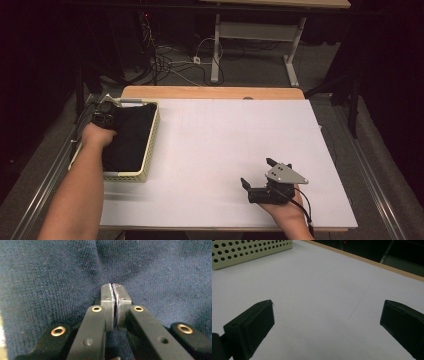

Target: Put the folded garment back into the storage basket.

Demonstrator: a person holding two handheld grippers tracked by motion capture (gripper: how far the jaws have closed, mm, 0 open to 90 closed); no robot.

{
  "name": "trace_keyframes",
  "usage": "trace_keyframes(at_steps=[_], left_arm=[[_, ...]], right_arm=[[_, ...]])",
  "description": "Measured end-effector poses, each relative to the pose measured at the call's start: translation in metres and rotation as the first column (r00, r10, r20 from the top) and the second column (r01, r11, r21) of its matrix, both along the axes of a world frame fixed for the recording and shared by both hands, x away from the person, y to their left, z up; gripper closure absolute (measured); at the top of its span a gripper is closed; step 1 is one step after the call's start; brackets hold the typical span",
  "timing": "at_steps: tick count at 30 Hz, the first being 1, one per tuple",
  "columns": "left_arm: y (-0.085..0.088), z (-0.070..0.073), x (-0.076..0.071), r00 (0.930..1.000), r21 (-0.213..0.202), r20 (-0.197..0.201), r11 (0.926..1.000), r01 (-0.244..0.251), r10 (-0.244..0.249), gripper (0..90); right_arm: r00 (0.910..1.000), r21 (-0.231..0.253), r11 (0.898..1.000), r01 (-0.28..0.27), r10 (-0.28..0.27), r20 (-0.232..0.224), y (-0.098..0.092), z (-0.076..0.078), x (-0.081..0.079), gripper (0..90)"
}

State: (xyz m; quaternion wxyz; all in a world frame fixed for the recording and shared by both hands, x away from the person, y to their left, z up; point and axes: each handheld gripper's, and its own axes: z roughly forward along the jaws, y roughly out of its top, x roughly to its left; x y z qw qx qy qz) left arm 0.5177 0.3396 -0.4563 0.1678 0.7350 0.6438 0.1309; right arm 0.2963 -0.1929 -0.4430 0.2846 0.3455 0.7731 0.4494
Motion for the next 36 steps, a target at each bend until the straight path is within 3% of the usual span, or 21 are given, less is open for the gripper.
trace_keyframes(at_steps=[3, 8, 10, 12, 13, 15, 17, 21, 23, 25, 28, 32, 36], left_arm=[[0.000, 0.004, -0.003, 1.0000, -0.005, -0.004, 1.0000, 0.008, -0.008, 85.6], [-0.001, 0.016, -0.015, 0.9994, -0.024, 0.028, 0.9995, 0.020, -0.020, 85.8], [-0.008, 0.029, -0.025, 0.9952, -0.059, 0.076, 0.9961, 0.065, -0.061, 86.0], [-0.013, 0.033, -0.027, 0.9932, -0.063, 0.087, 0.9945, 0.083, -0.078, 86.1], [-0.027, 0.045, -0.033, 0.9830, -0.057, 0.123, 0.9879, 0.144, -0.136, 86.1], [-0.043, 0.054, -0.035, 0.9730, -0.042, 0.151, 0.9823, 0.182, -0.174, 86.1], [-0.054, 0.058, -0.032, 0.9690, -0.033, 0.158, 0.9797, 0.198, -0.190, 86.1], [-0.068, 0.042, -0.017, 0.9769, -0.037, 0.119, 0.9824, 0.183, -0.178, 85.9], [-0.075, 0.027, -0.007, 0.9750, -0.060, 0.095, 0.9765, 0.207, -0.201, 85.8], [-0.080, 0.018, -0.001, 0.9763, -0.066, 0.083, 0.9764, 0.206, -0.200, 85.8], [-0.088, 0.003, 0.007, 0.9759, -0.042, 0.045, 0.9756, 0.216, -0.214, 85.9], [-0.087, 0.005, 0.006, 0.9751, -0.042, 0.043, 0.9747, 0.219, -0.218, 85.9], [-0.078, 0.018, -0.005, 0.9789, -0.047, 0.049, 0.9785, 0.201, -0.199, 85.8]], right_arm=[[1.0000, -0.001, 1.000, -0.004, 0.004, 0.002, 0.001, 0.000, -0.001, 0.0], [1.0000, 0.000, 1.000, -0.005, 0.005, 0.007, -0.002, 0.000, -0.003, 0.0], [0.9999, 0.000, 1.000, -0.004, 0.004, 0.010, -0.004, 0.000, -0.004, 0.0], [0.9999, 0.002, 1.000, -0.006, 0.006, 0.012, -0.006, 0.000, -0.004, 0.0], [0.9999, 0.002, 1.000, -0.006, 0.006, 0.012, -0.007, 0.000, -0.005, 0.0], [0.9999, 0.005, 1.000, -0.008, 0.008, 0.013, -0.008, 0.000, -0.005, 0.0], [0.9999, 0.009, 1.000, -0.009, 0.009, 0.014, -0.009, -0.001, -0.005, 0.0], [0.9999, 0.016, 1.000, -0.006, 0.006, 0.010, -0.012, -0.004, -0.006, 0.0], [1.0000, 0.018, 1.000, 0.002, -0.002, 0.008, -0.015, -0.005, -0.007, 0.0], [0.9999, 0.020, 1.000, 0.013, -0.013, 0.005, -0.021, -0.007, -0.007, 0.0], [0.9995, 0.026, 0.999, 0.030, -0.030, -0.012, -0.029, -0.011, -0.008, 0.0], [0.9988, 0.027, 0.999, 0.044, -0.043, -0.024, -0.037, -0.017, -0.009, 0.0], [0.9986, 0.034, 0.998, 0.049, -0.048, -0.022, -0.043, -0.017, -0.009, 0.0]])
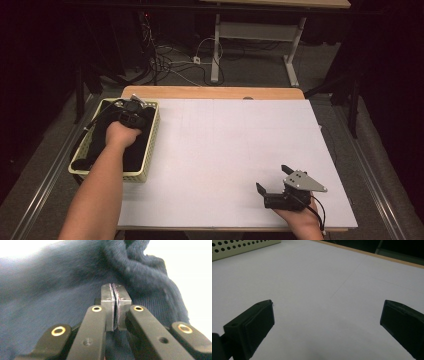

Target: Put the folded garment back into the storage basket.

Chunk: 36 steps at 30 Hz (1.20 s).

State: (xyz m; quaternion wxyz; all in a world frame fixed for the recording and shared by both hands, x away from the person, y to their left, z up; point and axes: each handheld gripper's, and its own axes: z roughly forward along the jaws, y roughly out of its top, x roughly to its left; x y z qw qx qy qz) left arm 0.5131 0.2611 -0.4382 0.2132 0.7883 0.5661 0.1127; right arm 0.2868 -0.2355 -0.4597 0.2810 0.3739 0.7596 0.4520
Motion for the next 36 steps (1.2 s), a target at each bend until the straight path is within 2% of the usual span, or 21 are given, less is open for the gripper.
trace_keyframes(at_steps=[5, 7, 8, 10, 13, 16, 21, 24, 25, 28, 31, 33, 34, 36], left_arm=[[0.018, 0.017, -0.023, 0.9996, 0.030, -0.023, 0.9994, -0.015, 0.016, 85.8], [0.027, 0.022, -0.036, 0.9989, 0.008, -0.030, 0.9993, -0.036, 0.036, 85.9], [0.030, 0.023, -0.041, 0.9983, 0.010, -0.041, 0.9991, -0.041, 0.042, 85.9], [0.034, 0.024, -0.051, 0.9971, 0.039, -0.059, 0.9982, -0.045, 0.048, 85.8], [0.038, 0.022, -0.064, 0.9936, 0.039, -0.096, 0.9976, -0.057, 0.060, 85.8], [0.036, 0.017, -0.073, 0.9835, 0.071, -0.171, 0.9964, -0.047, 0.058, 85.3], [0.029, 0.017, -0.087, 0.9658, 0.095, -0.254, 0.9951, -0.028, 0.052, 85.2], [0.020, 0.019, -0.093, 0.9466, 0.114, -0.320, 0.9935, -0.006, 0.042, 81.7], [0.016, 0.019, -0.095, 0.9429, 0.133, -0.331, 0.9911, 0.004, 0.041, 79.6], [0.013, 0.019, -0.097, 0.9302, 0.145, -0.363, 0.9894, -0.001, 0.054, 75.4], [0.012, 0.021, -0.097, 0.9231, 0.133, -0.381, 0.9912, -0.003, 0.054, 62.7], [0.010, 0.023, -0.098, 0.9241, 0.129, -0.380, 0.9916, 0.005, 0.044, 57.2], [0.008, 0.025, -0.098, 0.9235, 0.129, -0.382, 0.9915, 0.019, 0.032, 51.3], [0.005, 0.029, -0.098, 0.9199, 0.120, -0.392, 0.9924, 0.027, 0.022, 42.0]], right_arm=[[0.9998, 0.001, 1.000, 0.000, 0.000, 0.020, -0.008, 0.002, 0.003, 0.0], [0.9997, -0.002, 1.000, 0.001, -0.001, 0.024, -0.013, 0.003, 0.007, 0.0], [0.9995, -0.009, 1.000, 0.006, -0.006, 0.031, -0.016, 0.003, 0.009, 0.0], [0.9984, -0.027, 0.999, 0.018, -0.016, 0.054, -0.023, 0.003, 0.012, 0.0], [0.9984, 0.013, 0.999, 0.030, -0.031, 0.048, -0.038, 0.001, 0.014, 0.0], [0.9982, 0.033, 0.999, 0.028, -0.030, 0.052, -0.048, -0.003, 0.014, 0.0], [0.9982, 0.054, 0.999, 0.007, -0.010, 0.060, -0.055, -0.007, 0.014, 0.0], [0.9977, 0.057, 0.998, -0.013, 0.009, 0.066, -0.054, -0.006, 0.013, 0.0], [0.9970, 0.055, 0.998, -0.020, 0.016, 0.076, -0.054, -0.005, 0.013, 0.0], [0.9961, 0.060, 0.998, -0.033, 0.028, 0.084, -0.051, -0.003, 0.012, 0.0], [0.9951, 0.049, 0.997, -0.052, 0.047, 0.087, -0.047, -0.004, 0.009, 0.0], [0.9950, 0.046, 0.998, -0.053, 0.049, 0.087, -0.045, -0.004, 0.007, 0.0], [0.9949, 0.045, 0.998, -0.053, 0.049, 0.088, -0.045, -0.003, 0.007, 0.0], [0.9950, 0.048, 0.998, -0.051, 0.046, 0.088, -0.045, -0.003, 0.005, 0.0]])
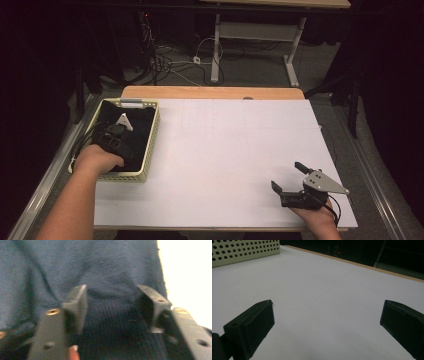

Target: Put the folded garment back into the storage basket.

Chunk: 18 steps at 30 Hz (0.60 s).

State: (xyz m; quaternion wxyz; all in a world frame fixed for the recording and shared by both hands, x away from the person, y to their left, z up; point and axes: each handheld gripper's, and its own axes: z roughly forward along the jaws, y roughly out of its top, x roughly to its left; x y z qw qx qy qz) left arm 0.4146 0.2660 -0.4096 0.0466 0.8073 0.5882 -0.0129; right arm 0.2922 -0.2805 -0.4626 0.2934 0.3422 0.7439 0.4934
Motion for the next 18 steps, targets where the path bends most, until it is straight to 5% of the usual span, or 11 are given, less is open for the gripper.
trace_keyframes(at_steps=[5, 9, 18], left_arm=[[-0.009, 0.009, -0.002, 0.9999, 0.007, 0.000, 0.9999, 0.015, -0.015, 13.9], [-0.014, 0.016, -0.003, 1.0000, 0.014, -0.003, 0.9999, 0.006, -0.006, 1.6], [-0.028, 0.043, -0.014, 0.9999, 0.000, 0.011, 1.0000, -0.004, 0.004, 0.0]], right_arm=[[0.9999, 0.006, 1.000, 0.009, -0.009, 0.007, 0.000, 0.003, -0.004, 0.0], [0.9999, 0.011, 1.000, 0.011, -0.011, 0.007, 0.000, 0.005, -0.005, 0.0], [0.9999, 0.017, 1.000, 0.013, -0.014, 0.010, 0.000, 0.008, -0.007, 0.0]])
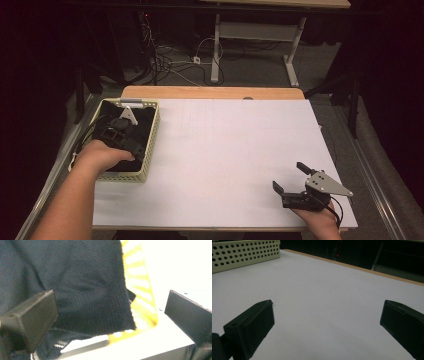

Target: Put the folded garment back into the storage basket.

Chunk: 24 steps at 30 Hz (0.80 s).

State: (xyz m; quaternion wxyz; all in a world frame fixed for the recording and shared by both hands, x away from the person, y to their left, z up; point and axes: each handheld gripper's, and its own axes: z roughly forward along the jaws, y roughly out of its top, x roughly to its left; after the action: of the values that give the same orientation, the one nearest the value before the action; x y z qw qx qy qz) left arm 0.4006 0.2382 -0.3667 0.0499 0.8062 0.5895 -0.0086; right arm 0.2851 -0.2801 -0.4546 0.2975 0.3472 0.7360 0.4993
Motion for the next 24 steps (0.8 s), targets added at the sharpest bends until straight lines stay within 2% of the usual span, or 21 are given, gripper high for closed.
trace_keyframes(at_steps=[6, 10, 15, 17, 18, 20, 24], left_arm=[[-0.019, 0.013, -0.007, 0.9995, 0.008, -0.010, 0.9995, 0.031, -0.031, 0.0], [-0.033, 0.016, -0.011, 0.9984, 0.012, -0.013, 0.9984, 0.055, -0.054, 0.0], [-0.051, 0.013, -0.013, 0.9967, 0.000, -0.020, 0.9969, 0.079, -0.079, 0.0], [-0.059, 0.011, -0.013, 0.9956, -0.021, -0.018, 0.9956, 0.092, -0.092, 0.0], [-0.066, 0.010, -0.013, 0.9943, -0.036, -0.015, 0.9938, 0.105, -0.106, 0.0], [-0.078, 0.007, -0.013, 0.9910, -0.035, -0.014, 0.9906, 0.133, -0.133, 0.0], [-0.094, 0.000, -0.012, 0.9873, -0.059, -0.020, 0.9860, 0.156, -0.157, 0.0]], right_arm=[[0.9999, 0.002, 1.000, 0.013, -0.013, 0.007, -0.002, 0.002, -0.001, 0.0], [0.9998, 0.001, 1.000, 0.017, -0.017, 0.006, -0.003, 0.003, -0.002, 0.0], [0.9998, -0.005, 1.000, 0.020, -0.020, 0.004, -0.002, 0.002, -0.002, 0.0], [0.9998, -0.006, 1.000, 0.019, -0.019, 0.003, -0.002, 0.001, -0.003, 0.0], [0.9998, -0.006, 1.000, 0.019, -0.019, 0.003, -0.002, 0.001, -0.003, 0.0], [0.9998, -0.004, 1.000, 0.020, -0.020, 0.000, -0.001, 0.001, -0.002, 0.0], [0.9998, -0.005, 1.000, 0.019, -0.019, -0.002, 0.000, 0.000, -0.002, 0.0]])
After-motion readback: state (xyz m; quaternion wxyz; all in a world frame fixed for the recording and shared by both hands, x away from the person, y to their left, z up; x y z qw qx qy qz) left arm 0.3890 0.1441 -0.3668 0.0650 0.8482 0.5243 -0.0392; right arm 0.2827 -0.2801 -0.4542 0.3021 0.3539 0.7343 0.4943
